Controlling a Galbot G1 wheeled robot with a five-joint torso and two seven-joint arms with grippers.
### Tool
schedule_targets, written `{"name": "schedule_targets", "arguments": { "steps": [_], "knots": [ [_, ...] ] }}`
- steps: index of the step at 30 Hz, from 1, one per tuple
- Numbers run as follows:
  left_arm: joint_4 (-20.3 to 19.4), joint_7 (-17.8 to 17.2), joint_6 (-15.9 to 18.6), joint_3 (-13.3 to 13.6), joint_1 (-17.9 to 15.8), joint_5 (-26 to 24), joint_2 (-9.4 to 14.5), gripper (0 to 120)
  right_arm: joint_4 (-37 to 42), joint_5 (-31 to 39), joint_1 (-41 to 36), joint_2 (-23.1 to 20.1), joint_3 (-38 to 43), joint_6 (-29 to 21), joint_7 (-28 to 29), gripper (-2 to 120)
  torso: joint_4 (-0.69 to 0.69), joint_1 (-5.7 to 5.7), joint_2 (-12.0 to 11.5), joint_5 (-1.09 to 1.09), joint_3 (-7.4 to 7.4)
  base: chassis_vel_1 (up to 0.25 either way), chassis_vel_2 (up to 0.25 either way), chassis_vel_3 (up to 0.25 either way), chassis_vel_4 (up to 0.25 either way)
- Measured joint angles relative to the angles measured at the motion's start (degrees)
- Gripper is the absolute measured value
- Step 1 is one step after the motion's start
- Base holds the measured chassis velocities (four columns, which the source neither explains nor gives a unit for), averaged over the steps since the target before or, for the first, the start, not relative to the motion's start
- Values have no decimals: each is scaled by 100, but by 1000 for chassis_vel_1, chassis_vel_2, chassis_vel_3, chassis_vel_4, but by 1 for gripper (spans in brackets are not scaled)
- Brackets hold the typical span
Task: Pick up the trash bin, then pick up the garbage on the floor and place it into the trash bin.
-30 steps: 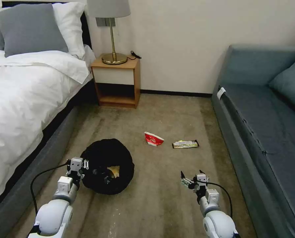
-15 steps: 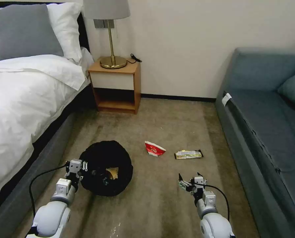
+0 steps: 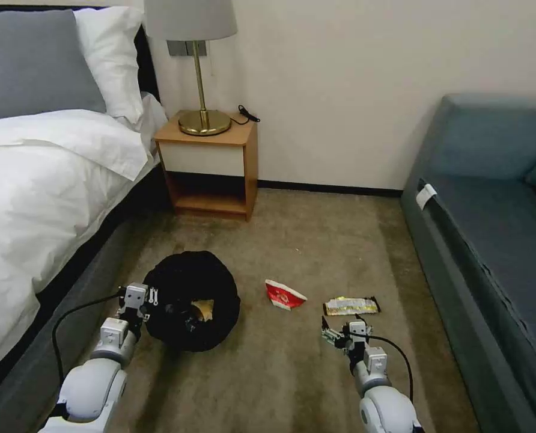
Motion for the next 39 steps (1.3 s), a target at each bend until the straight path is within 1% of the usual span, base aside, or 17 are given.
{"name": "schedule_targets", "arguments": {
  "steps": [7,12,20,28,35,37,38,39],
  "knots": [
    [33,-1,9,36,-45,31,-114,4,9,-17,49,-107,-65,-4,5,100,-1,0,0,0,0,-134,133,140,-139],
    [83,-1,-1,81,-98,62,-218,4,115,-73,63,-263,-149,-8,9,100,0,0,0,-1,0,-122,126,136,-124],
    [120,4,-2,127,-172,120,-315,4,244,-35,82,-490,-262,-37,9,100,-1,0,0,0,0,-101,104,100,-102],
    [204,8,-3,188,-226,215,-473,4,382,8,217,-990,-639,-149,10,100,-1,0,0,1,0,-88,105,104,-100],
    [280,11,-26,191,-253,247,-551,4,245,29,454,-1267,-932,-212,16,100,-1,0,0,1,0,-103,110,94,-111],
    [284,11,-28,190,-255,250,-557,4,238,30,471,-1290,-951,-214,16,100,0,0,0,0,0,-107,88,93,-109],
    [298,11,-38,188,-257,257,-582,4,217,32,527,-1391,-1028,-219,9,100,0,0,0,0,0,-81,88,86,-75],
    [316,13,-52,184,-261,264,-619,4,198,51,640,-1611,-1146,-252,-17,100,-1,0,0,2,0,-62,81,65,-79]
  ]
}}
